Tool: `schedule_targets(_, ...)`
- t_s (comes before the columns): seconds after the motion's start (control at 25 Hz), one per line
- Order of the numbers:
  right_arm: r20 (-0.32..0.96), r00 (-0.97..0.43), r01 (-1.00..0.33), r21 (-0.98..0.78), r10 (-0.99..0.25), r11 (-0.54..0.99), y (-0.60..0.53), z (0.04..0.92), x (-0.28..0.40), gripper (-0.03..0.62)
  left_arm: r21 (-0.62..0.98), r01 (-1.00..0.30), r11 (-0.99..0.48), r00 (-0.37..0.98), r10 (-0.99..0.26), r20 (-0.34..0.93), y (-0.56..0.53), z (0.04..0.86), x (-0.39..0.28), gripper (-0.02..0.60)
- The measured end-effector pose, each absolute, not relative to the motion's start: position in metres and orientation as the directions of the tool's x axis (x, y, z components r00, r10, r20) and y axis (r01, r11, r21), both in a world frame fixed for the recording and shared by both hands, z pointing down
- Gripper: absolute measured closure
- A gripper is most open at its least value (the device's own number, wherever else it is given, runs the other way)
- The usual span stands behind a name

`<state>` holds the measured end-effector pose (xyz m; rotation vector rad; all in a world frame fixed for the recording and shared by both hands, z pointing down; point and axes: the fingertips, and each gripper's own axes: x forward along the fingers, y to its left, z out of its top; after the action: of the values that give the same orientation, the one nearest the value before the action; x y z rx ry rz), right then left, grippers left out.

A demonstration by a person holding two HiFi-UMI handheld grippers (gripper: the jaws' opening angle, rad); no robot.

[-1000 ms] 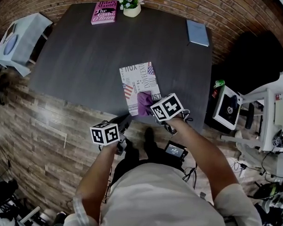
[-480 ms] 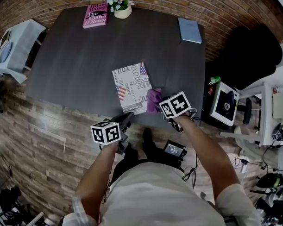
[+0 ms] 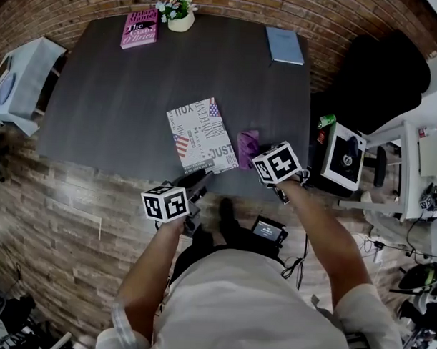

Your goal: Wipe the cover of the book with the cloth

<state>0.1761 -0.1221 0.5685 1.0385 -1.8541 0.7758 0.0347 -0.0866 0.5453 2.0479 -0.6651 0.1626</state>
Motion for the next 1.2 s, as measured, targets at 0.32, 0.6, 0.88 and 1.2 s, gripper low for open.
schedule_targets(0.32, 0.846, -0.322, -0.803, -0.008, -0.424, 0.595, -0.115, 0.543, 0.134, 0.493, 0.772, -0.432, -0.466, 0.881, -0.401, 0.251, -0.090, 0.507, 0.054, 0.419)
schedule_targets(0.6, 0.816, -0.379, -0.670, 0.083, -0.436, 0.738, -0.103, 0.528, 0.068, 0.491, 0.790, -0.383, -0.478, 0.886, -0.433, 0.168, -0.092, 0.493, 0.052, 0.383)
schedule_targets(0.88, 0.792, -0.416, -0.578, 0.148, -0.446, 0.803, -0.096, 0.521, 0.021, 0.475, 0.810, -0.393, -0.435, 0.841, -0.526, 0.125, -0.102, 0.491, 0.024, 0.314)
schedule_targets(1.2, 0.728, -0.575, -0.479, 0.072, -0.374, 0.875, -0.080, 0.507, -0.022, 0.435, 0.834, -0.362, -0.417, 0.821, -0.567, 0.073, -0.108, 0.491, -0.010, 0.298)
